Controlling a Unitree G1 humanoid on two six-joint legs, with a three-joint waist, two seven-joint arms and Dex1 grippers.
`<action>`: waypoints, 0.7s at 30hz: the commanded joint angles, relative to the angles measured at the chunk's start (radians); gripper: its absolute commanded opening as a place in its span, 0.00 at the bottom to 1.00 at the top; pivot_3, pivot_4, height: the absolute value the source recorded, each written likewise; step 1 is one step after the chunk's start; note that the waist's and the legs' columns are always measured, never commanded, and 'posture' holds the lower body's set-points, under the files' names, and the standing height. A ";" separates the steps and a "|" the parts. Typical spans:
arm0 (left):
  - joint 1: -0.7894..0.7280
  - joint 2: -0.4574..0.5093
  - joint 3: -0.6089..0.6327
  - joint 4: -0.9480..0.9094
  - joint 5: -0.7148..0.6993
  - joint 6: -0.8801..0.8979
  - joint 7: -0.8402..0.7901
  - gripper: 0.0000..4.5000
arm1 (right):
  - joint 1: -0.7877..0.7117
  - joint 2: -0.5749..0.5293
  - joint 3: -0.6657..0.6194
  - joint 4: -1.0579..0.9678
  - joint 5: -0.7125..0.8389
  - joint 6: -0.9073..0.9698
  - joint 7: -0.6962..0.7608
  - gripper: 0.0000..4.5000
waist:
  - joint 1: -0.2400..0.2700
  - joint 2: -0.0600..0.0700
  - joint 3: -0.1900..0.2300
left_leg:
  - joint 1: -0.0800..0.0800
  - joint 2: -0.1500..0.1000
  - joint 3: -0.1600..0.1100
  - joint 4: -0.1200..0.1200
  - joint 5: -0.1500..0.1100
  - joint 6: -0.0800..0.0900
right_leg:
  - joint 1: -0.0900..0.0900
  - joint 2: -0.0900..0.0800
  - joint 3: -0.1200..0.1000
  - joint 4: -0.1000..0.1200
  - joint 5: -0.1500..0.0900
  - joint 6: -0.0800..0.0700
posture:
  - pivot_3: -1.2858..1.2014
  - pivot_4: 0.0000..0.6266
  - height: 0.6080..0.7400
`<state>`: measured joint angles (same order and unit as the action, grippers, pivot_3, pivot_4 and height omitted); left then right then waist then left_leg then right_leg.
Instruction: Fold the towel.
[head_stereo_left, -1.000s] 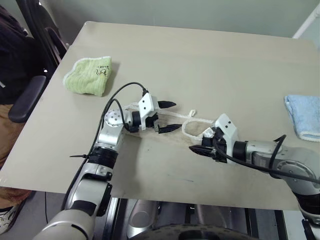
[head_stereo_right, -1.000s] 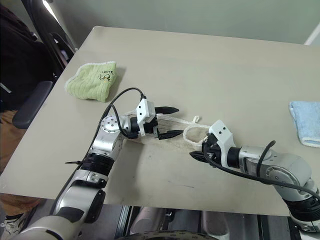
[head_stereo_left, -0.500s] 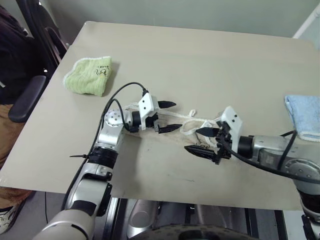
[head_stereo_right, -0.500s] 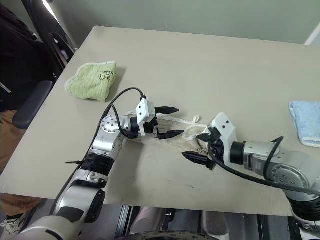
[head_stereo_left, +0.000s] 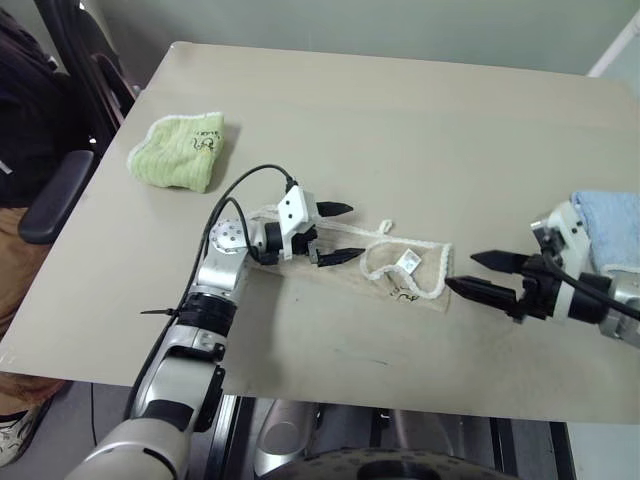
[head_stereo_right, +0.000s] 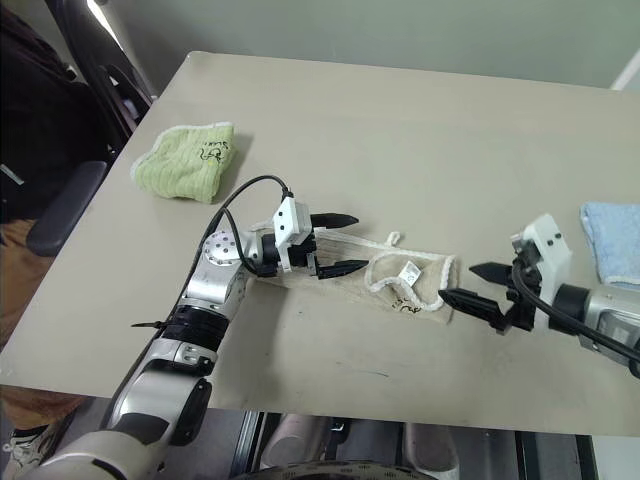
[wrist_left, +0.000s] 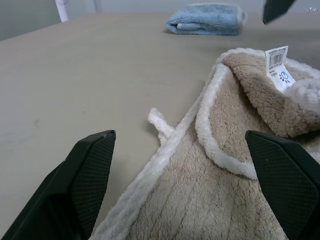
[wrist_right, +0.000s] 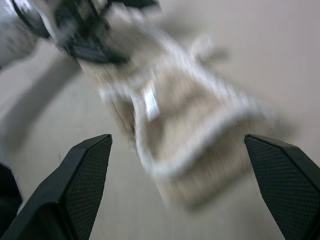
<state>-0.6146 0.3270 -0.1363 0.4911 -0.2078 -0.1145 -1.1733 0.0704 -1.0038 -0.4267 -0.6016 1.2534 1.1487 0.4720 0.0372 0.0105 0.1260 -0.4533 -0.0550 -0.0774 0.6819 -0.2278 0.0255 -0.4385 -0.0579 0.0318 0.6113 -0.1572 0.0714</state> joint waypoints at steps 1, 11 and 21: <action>-0.027 -0.009 -0.001 0.002 0.001 -0.026 -0.005 1.00 | 0.013 0.001 0.001 -0.038 0.019 -0.006 0.023 1.00 | -0.001 0.000 0.000 | 0.000 0.000 0.000 0.000 0.000 0.000 | 0.000 0.000 0.000 0.000 0.000 0.000 | 0.52 0.24 0.95; -0.035 -0.016 -0.002 0.013 0.006 -0.037 -0.009 1.00 | -0.079 0.096 0.200 0.008 -0.041 -0.021 0.009 1.00 | -0.006 0.000 0.000 | 0.000 0.000 0.000 0.001 0.007 0.012 | 0.001 0.000 0.000 0.000 0.000 0.003 | 0.52 0.24 0.95; -0.013 -0.004 0.004 -0.015 0.008 -0.034 -0.001 1.00 | -0.136 0.129 0.257 0.049 -0.110 -0.037 0.042 1.00 | -0.004 0.000 0.000 | 0.000 0.000 0.000 0.001 0.007 0.012 | 0.001 0.000 0.000 0.000 0.001 0.002 | 0.52 0.24 0.95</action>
<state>-0.6299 0.3163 -0.1375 0.5096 -0.1940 -0.1343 -1.1756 -0.0564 -0.8694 -0.1603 -0.5426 1.1484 1.1241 0.4910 0.0329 0.0106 0.1260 -0.4532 -0.0551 -0.0769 0.6825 -0.2206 0.0377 -0.4379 -0.0579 0.0321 0.6116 -0.1566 0.0737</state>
